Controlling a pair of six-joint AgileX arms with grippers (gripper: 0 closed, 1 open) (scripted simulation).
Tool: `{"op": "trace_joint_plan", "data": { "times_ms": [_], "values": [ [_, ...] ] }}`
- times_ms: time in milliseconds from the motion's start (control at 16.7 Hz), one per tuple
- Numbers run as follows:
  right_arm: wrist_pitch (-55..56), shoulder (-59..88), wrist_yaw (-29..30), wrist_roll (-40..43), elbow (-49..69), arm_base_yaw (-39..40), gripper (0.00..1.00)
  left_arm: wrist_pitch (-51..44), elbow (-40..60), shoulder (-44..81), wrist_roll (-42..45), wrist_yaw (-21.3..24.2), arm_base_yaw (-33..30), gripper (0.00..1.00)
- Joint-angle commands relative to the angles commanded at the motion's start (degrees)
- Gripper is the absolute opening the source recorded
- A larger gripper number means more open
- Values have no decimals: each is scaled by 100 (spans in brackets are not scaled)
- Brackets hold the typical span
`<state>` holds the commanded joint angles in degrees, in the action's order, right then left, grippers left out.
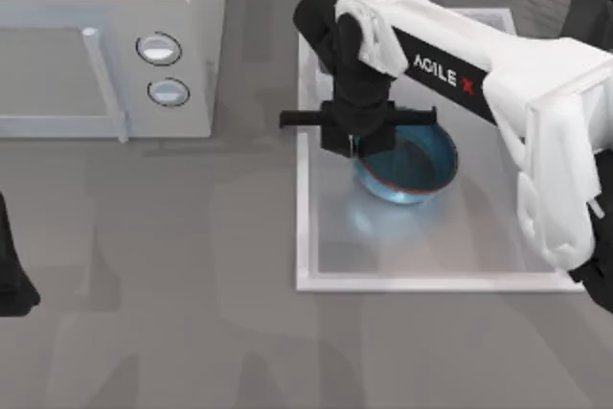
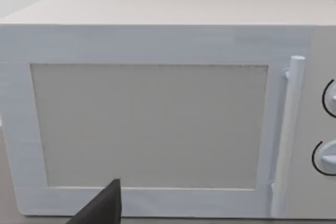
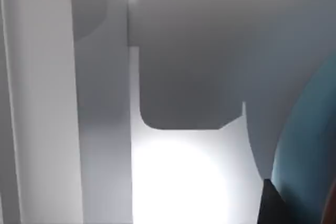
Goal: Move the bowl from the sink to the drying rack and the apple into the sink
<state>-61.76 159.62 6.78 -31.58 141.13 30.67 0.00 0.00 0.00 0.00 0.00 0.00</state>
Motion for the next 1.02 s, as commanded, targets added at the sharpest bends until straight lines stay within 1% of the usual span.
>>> {"op": "trace_joint_plan", "data": {
  "times_ms": [240,720,840,1020],
  "values": [
    [-615,-1294,74,-550,-749,551,0,0,0,0,0,0,0,100],
    [-2281,-4798,239,-2011,-2698,2036,0,0,0,0,0,0,0,100],
    [-2589,-5405,273,-2294,-3055,2328,0,0,0,0,0,0,0,100],
    [-2831,-5858,303,-2532,-3357,2574,0,0,0,0,0,0,0,100]
  ]
}}
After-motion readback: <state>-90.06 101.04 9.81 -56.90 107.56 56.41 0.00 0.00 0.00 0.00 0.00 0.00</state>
